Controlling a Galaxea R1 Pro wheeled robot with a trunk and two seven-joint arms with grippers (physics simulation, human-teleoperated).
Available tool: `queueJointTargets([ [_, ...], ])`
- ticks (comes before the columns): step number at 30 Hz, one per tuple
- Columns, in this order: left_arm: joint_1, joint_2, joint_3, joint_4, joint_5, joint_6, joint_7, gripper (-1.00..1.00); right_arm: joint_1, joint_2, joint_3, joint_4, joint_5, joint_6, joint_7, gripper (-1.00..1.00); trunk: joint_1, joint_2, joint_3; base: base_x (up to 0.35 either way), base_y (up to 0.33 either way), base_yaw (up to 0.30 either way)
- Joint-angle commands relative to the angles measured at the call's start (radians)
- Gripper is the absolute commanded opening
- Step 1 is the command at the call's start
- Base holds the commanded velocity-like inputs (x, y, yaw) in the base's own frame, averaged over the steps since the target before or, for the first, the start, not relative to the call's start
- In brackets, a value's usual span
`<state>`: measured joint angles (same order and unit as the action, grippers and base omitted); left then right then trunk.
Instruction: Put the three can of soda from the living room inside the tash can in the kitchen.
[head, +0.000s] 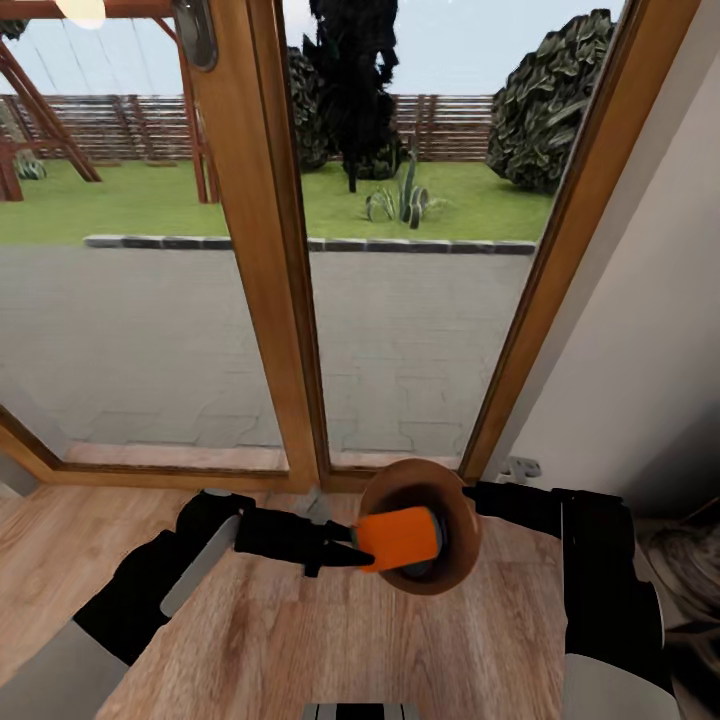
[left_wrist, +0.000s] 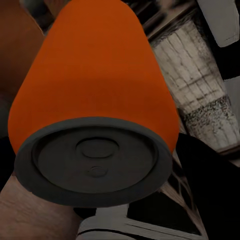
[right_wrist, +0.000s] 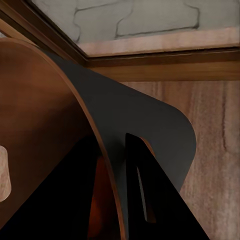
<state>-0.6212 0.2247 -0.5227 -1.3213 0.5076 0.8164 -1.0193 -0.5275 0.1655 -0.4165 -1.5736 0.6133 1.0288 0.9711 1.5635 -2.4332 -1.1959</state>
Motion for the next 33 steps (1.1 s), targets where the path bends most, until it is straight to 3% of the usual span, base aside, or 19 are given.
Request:
queueJointTargets([
  [1, 0.000, -0.016, 0.000, 0.000, 0.000, 0.005, 0.019, -1.00, 0.000, 0.000, 0.001, 0.000, -0.023, 0.011, 0.001, -1.00, 0.000, 0.000, 0.000, 0.000, 0.000, 0.000],
  [4, 0.000, -0.059, 0.001, 0.001, -0.001, 0.025, 0.070, -1.00, 0.000, 0.000, 0.000, 0.000, -0.023, 0.011, 0.001, -1.00, 0.000, 0.000, 0.000, 0.000, 0.000, 0.000],
  [7, 0.000, -0.077, 0.016, 0.000, -0.001, 0.078, 0.143, -1.00, 0.000, 0.000, 0.001, 0.000, -0.023, 0.011, 0.002, -1.00, 0.000, 0.000, 0.000, 0.000, 0.000, 0.000],
  [11, 0.000, -0.084, 0.048, -0.001, -0.002, 0.093, 0.177, -1.00, 0.000, 0.000, 0.001, 0.000, -0.023, 0.011, 0.003, -1.00, 0.000, 0.000, 0.000, 0.000, 0.000, 0.000],
  [14, 0.000, -0.113, 0.056, -0.001, -0.002, 0.134, 0.239, -1.00, 0.000, 0.000, 0.000, 0.000, -0.023, 0.011, 0.003, -1.00, 0.000, 0.000, 0.000, 0.000, 0.000, 0.000],
  [18, 0.000, -0.147, 0.082, -0.003, 0.002, 0.158, 0.366, -1.00, 0.000, 0.000, 0.001, 0.000, -0.023, 0.011, 0.003, -1.00, 0.000, 0.000, 0.000, 0.000, 0.000, 0.000],
  [23, 0.000, -0.184, 0.090, 0.000, 0.004, 0.169, 0.421, -1.00, 0.000, 0.000, 0.001, 0.000, -0.023, 0.011, 0.003, -1.00, 0.000, 0.000, 0.000, 0.000, 0.000, 0.000],
  [27, 0.000, -0.217, 0.092, -0.001, 0.006, 0.201, 0.524, -1.00, 0.000, 0.000, 0.001, 0.000, -0.023, 0.013, 0.008, -1.00, 0.000, 0.000, 0.000, 0.000, 0.000, 0.000],
  [32, 0.000, -0.220, 0.117, 0.001, 0.006, 0.204, 0.540, -1.00, 0.000, 0.000, 0.000, 0.000, -0.023, 0.013, 0.013, -1.00, 0.000, 0.000, 0.000, 0.000, 0.000, 0.000],
  [33, 0.000, -0.221, 0.142, 0.002, 0.007, 0.204, 0.562, -1.00, 0.000, 0.000, 0.001, 0.000, -0.023, 0.013, 0.015, -1.00, 0.000, 0.000, 0.000, 0.000, 0.000, 0.000],
])
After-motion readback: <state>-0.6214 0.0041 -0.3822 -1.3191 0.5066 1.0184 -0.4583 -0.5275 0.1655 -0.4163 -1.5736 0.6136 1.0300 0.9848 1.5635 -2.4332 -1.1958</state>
